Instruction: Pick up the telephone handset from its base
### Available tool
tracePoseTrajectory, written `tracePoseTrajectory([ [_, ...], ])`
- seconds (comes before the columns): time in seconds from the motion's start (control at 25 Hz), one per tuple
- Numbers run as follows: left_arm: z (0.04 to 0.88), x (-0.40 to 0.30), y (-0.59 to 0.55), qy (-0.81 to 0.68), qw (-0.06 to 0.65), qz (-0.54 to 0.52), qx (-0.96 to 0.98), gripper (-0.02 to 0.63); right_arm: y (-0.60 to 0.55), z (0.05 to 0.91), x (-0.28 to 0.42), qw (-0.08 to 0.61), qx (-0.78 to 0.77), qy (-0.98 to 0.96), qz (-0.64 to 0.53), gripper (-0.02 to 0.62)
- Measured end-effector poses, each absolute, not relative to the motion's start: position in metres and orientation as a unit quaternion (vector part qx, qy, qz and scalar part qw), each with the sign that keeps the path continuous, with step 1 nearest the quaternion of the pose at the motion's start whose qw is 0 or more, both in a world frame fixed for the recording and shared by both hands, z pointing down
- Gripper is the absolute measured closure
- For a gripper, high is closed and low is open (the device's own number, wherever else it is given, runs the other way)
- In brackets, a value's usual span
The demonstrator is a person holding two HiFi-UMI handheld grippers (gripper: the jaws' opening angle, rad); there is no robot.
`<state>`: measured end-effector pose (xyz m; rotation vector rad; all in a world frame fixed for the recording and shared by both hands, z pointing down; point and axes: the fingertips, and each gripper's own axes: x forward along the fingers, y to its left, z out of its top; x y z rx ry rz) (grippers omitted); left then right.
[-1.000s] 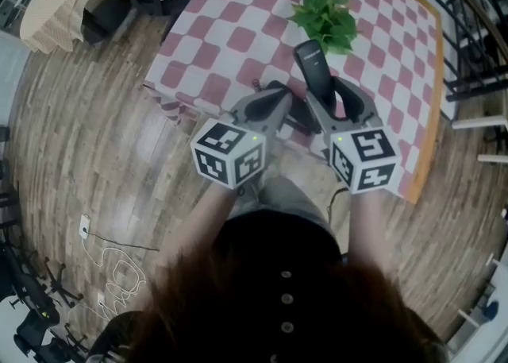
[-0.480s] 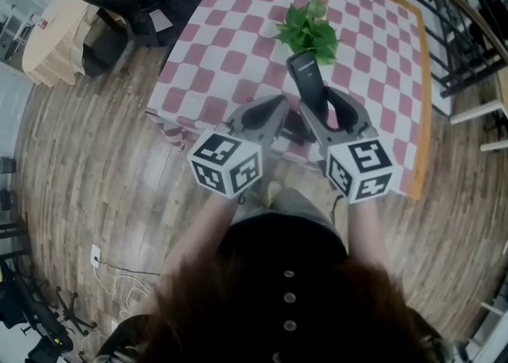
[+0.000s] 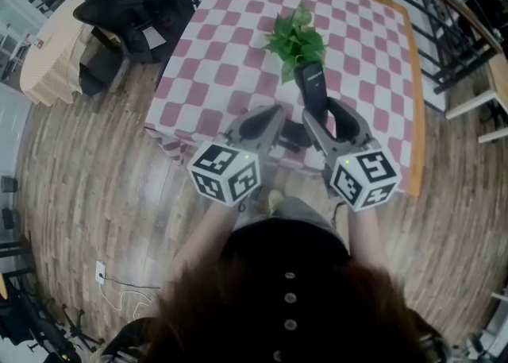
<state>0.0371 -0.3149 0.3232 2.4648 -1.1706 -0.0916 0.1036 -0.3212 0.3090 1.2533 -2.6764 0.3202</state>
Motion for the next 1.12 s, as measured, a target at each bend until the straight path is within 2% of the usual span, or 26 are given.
tracePoseTrajectory([
  [0.44, 0.342, 0.052, -0.305, -0.395, 0.205, 0.002, 0.896, 0.600, -0.307, 0.322, 0.119, 0.070, 0.432, -0.886, 0.153, 0.368],
  [1.12, 0.346, 0.055, -0.307, -0.399, 0.217, -0.005, 0.891, 0.600, -0.305, 0.330, 0.127, 0.055, 0.433, -0.883, 0.173, 0.368],
])
